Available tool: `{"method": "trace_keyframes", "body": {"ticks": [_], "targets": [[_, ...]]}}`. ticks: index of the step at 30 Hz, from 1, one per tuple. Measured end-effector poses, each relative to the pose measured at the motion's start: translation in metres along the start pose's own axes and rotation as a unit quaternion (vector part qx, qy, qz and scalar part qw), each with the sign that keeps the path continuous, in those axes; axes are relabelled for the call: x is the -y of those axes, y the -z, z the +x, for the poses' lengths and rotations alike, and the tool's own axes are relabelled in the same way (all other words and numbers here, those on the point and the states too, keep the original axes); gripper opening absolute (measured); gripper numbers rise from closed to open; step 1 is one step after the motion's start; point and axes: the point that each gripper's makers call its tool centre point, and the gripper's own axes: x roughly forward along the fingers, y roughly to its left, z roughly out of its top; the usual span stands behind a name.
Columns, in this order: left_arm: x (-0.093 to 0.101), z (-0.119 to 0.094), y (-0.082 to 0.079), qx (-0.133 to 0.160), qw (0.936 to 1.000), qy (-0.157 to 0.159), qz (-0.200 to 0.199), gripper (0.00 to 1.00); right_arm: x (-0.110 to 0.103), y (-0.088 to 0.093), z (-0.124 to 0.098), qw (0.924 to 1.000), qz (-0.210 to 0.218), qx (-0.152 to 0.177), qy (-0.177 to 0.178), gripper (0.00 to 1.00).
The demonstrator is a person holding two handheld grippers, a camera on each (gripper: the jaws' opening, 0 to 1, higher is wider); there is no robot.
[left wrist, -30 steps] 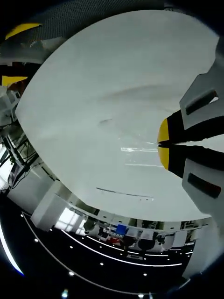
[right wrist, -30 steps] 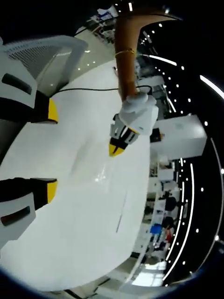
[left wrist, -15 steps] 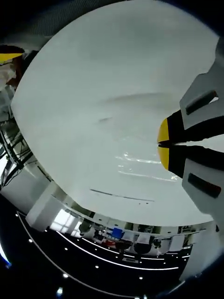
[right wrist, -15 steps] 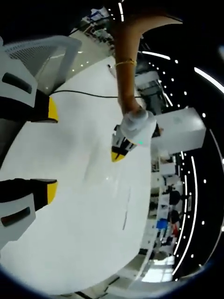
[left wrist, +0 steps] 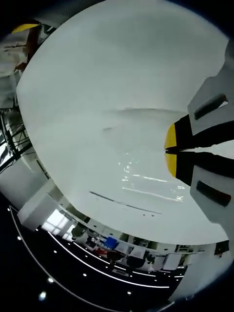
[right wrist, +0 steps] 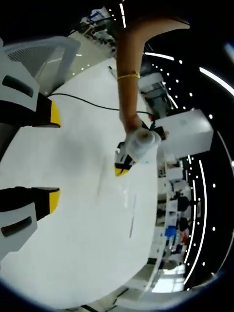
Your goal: Open the resealable bag by pulling the two sides of the seal apart until the entire bag opening is separated and visibly accessible.
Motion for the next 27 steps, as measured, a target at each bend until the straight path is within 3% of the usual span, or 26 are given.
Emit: {"method": "trace_keyframes", "body": {"ticks": [13,19,24,27], "targets": [[0.000,0.013,0.001,-0.016,0.9999,0.006,0.000,0.00,0.012,-0.004,0.000,0.9998,0.014,0.011,0.011,0.46],[0.000,0.007,0.004,-0.017,0.9998,0.008,-0.008,0.15,0.012,-0.007,0.002,0.9996,0.014,0.019,0.015,0.46],[-0.002,-0.004,0.007,-0.018,0.9997,0.005,-0.017,0.21,0.015,-0.014,0.002,0.9992,0.008,0.029,0.024,0.47],[-0.001,-0.016,-0.003,0.020,0.9987,0.004,-0.047,0.26,0.016,-0.017,0.002,0.9989,0.006,0.035,0.030,0.47]]}}
